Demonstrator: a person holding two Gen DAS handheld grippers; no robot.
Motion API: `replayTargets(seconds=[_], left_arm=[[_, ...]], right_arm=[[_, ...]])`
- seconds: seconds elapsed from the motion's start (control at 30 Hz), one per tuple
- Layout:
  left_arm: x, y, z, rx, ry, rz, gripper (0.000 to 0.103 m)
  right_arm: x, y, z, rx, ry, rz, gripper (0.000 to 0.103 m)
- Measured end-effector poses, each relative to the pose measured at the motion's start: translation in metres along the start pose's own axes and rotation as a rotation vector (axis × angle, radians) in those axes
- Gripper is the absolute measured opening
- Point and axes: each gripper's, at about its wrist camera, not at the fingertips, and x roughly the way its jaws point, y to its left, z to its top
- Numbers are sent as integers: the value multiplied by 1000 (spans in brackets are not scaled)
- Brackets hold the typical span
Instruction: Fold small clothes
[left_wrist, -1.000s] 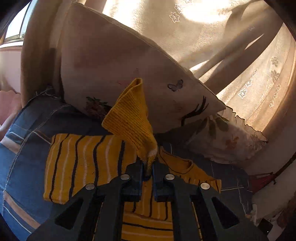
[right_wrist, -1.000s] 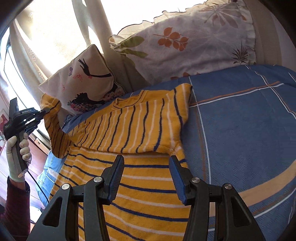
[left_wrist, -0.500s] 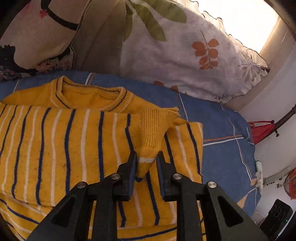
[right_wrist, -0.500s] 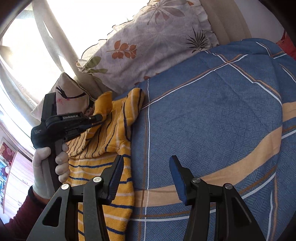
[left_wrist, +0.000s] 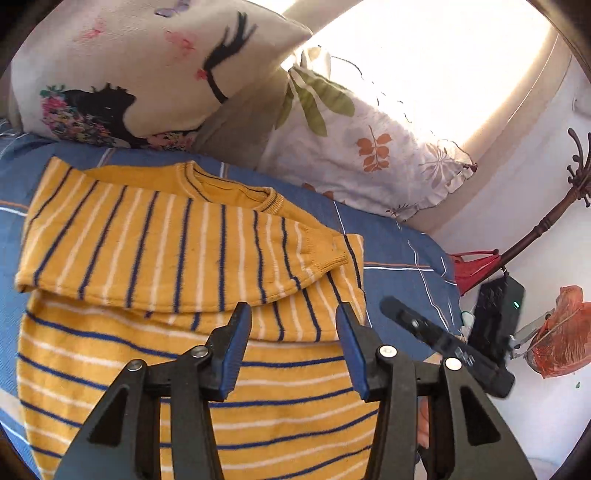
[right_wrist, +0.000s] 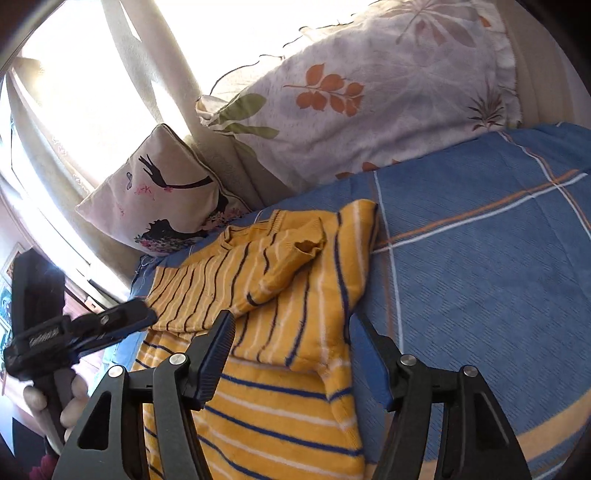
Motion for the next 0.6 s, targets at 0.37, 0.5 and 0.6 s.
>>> replayTargets(seconds=[0.37,0.5,0.6], left_arm=[[-174,97,-35,-128,-188,122,65],[-208,143,-53,-200,-228,231,75],[-195,177,-73,-301,-175,214,75]], right_arm=[[84,-13,34,167,129,-53,8],[66,-21,25,158,79,-128,9],[64,-30,14,186,74,-135,20]])
